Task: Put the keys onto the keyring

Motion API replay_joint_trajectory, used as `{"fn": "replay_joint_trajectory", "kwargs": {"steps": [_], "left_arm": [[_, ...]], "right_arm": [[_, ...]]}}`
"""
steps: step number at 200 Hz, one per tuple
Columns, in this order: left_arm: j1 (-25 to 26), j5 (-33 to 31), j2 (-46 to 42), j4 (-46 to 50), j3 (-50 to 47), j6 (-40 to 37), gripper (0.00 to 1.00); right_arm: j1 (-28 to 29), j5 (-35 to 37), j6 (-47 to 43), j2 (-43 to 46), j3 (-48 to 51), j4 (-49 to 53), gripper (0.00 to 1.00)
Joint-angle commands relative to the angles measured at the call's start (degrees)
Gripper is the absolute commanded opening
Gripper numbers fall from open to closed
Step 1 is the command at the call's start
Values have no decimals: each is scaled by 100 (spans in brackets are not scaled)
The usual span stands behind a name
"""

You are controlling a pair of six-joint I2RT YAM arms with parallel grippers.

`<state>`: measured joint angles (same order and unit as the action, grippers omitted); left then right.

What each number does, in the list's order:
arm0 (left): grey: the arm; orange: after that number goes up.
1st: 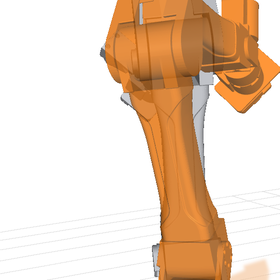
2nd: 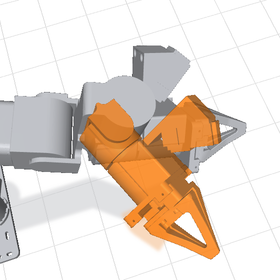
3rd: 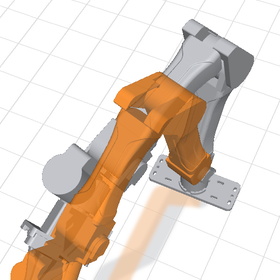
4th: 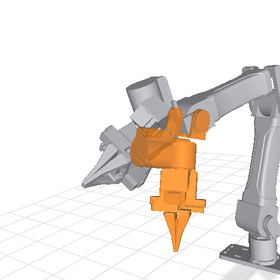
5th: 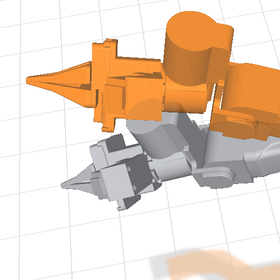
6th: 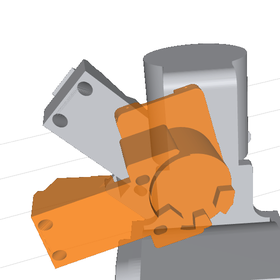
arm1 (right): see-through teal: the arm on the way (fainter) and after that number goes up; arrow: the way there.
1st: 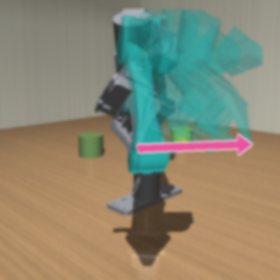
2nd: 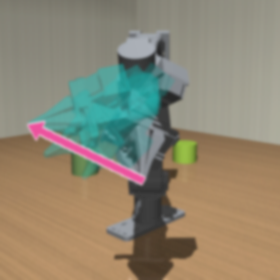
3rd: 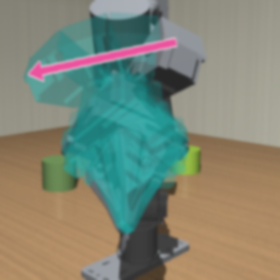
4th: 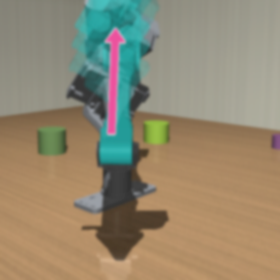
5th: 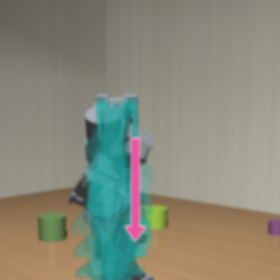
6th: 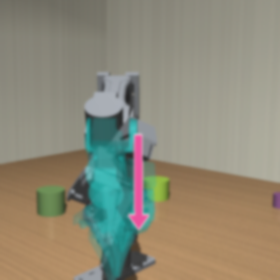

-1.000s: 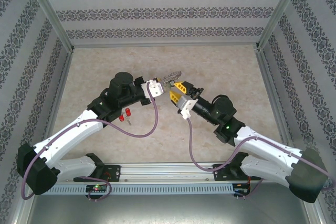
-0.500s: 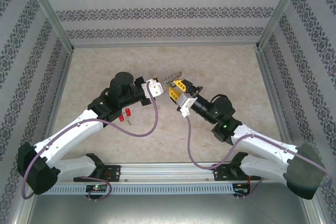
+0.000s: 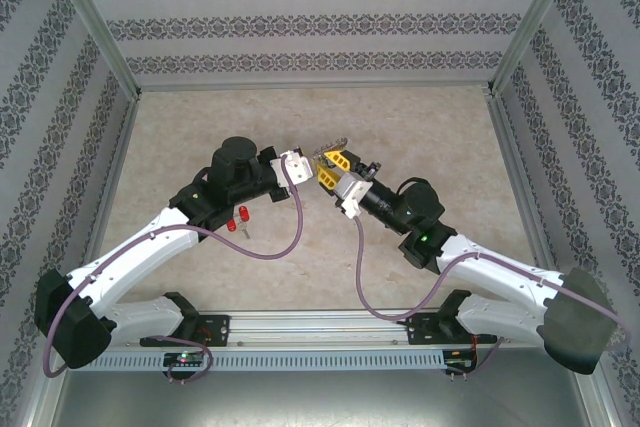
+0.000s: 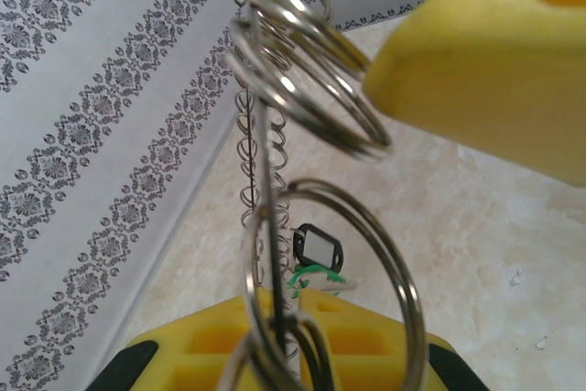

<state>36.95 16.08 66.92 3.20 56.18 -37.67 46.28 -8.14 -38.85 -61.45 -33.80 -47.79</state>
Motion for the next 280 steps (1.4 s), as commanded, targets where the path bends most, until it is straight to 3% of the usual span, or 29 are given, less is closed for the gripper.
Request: {"fn": "replay_joint_trajectory", "kwargs": {"steps": [1, 131, 254, 280], "left_arm": [[-72, 78, -95, -241, 139, 91, 0], [-69, -45, -23, -320, 134, 242, 0], [-72, -164, -82, -353, 44, 240, 0], [-69, -166, -73, -347, 46, 242, 0]], "right_arm": [[48, 191, 184, 38, 14, -275, 30], [535, 1501, -386, -352, -148, -384, 29], [629, 2111, -281, -292, -142, -452, 18], [628, 2512, -278, -333, -201, -499, 15]]}}
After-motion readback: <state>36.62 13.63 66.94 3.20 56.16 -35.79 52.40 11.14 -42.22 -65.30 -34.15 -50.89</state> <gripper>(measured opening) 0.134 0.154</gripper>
